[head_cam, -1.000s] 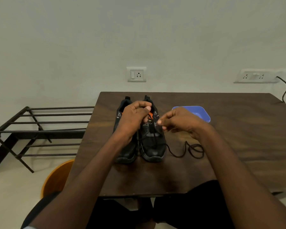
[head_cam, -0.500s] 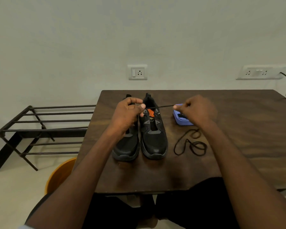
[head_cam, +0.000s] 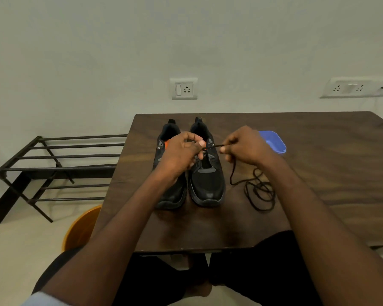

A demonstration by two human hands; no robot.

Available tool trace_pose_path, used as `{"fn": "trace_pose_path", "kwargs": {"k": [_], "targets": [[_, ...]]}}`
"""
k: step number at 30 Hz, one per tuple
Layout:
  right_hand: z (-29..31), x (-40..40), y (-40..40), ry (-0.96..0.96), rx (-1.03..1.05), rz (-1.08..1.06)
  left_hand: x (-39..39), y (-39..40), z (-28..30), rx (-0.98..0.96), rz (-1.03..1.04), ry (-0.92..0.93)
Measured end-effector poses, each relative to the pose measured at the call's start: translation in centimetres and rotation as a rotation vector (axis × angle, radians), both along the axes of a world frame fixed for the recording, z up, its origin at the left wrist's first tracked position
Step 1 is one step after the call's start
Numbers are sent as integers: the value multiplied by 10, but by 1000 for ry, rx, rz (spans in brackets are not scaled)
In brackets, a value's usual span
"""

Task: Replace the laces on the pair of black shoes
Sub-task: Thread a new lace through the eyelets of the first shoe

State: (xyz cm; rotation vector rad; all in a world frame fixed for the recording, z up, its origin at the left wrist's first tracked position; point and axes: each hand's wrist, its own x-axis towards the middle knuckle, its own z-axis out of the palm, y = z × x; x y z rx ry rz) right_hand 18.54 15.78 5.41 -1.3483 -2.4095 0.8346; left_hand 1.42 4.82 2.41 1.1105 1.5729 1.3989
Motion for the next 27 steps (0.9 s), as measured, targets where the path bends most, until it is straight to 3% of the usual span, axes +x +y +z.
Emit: {"fn": "trace_pose_path", "kwargs": {"k": [2,4,8,12,17,22,27], "targets": [[-7,9,14,-212,147,-168,-3,0,-4,-39,-4,84],[-11,12,17,-332,121,-121,-3,1,-8,-50,-5,109],[0,-2,-6,-10,-185,205,7,6,-15,2,-13,48],[-4,-9,-6,196,-268,150,10,10,-23,49,37,34],[-15,0,5,23,-146,-28,12,15,-38,-176,64,467],[-30,-3,11,-111,-147,-69,17,14,-46,-263,-68,637],[-37,-12,10,-171,-67,-43,16,12,-54,-278,-102,393]]}}
